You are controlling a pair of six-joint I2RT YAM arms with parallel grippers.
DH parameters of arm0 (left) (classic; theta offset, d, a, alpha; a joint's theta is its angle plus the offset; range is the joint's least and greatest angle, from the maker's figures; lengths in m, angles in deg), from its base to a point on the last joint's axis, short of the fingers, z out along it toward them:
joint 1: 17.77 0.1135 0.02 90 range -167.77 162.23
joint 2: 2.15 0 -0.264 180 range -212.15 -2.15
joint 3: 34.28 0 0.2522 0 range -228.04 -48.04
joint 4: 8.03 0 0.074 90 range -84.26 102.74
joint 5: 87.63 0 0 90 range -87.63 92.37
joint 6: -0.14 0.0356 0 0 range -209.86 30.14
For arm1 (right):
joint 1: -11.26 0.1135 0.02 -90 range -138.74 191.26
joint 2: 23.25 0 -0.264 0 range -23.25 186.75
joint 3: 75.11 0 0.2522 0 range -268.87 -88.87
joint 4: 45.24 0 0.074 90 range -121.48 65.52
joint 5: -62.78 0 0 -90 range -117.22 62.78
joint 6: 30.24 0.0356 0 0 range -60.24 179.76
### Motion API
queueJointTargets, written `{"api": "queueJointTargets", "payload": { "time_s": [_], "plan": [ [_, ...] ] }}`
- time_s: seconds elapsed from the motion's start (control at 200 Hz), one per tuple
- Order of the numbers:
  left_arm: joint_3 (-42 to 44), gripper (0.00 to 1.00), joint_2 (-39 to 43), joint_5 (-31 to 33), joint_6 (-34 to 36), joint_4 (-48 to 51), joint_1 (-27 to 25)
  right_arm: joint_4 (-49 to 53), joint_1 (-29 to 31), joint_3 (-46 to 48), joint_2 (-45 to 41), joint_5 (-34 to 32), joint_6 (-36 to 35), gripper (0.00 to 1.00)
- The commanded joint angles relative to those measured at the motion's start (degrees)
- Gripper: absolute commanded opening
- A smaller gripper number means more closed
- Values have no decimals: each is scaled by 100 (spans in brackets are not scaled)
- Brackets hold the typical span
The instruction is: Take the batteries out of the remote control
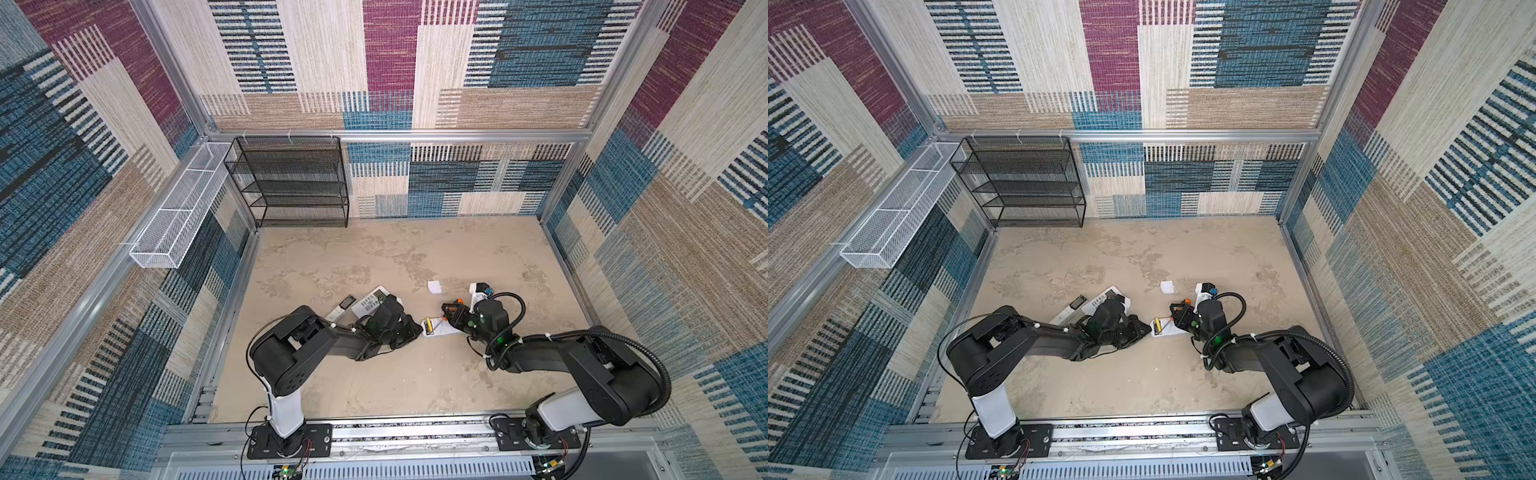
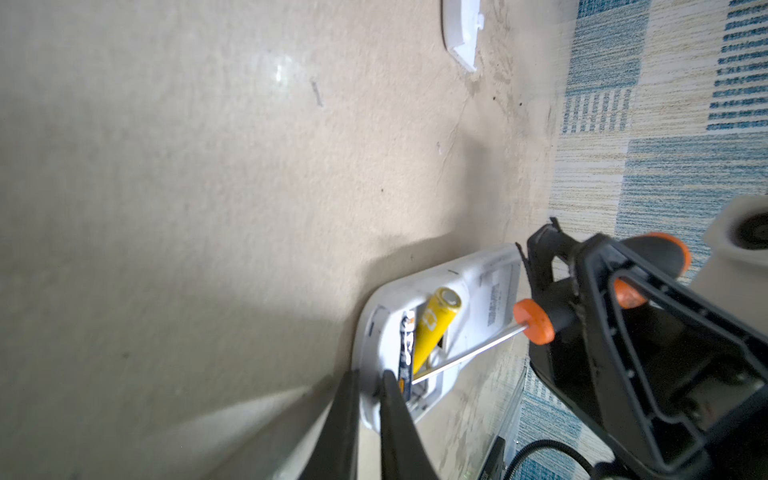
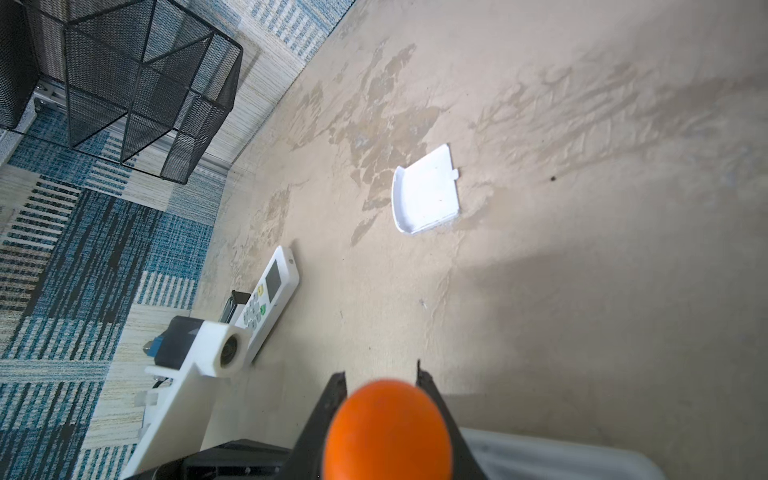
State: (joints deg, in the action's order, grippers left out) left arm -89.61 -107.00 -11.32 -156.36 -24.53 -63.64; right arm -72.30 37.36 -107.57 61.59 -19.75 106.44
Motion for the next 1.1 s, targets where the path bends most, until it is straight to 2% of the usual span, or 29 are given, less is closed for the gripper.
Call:
{"api": "queueJointTargets", "payload": {
  "time_s": [0.0, 0.245, 0.681, 1.097],
  "plan": [
    [17, 15, -6, 42, -58, 222, -4, -172, -19, 7, -69, 6, 141, 0],
    [-8, 15, 36, 77, -14, 312, -9, -75, -36, 50, -213, -144, 104, 0],
    [30, 15, -30, 51, -42, 273, -26, -452, -87, 232, 154, 12, 568, 0],
    [107, 14, -40, 77, -91, 181, -40, -516, -194, 323, 105, 20, 771, 0]
  ]
}}
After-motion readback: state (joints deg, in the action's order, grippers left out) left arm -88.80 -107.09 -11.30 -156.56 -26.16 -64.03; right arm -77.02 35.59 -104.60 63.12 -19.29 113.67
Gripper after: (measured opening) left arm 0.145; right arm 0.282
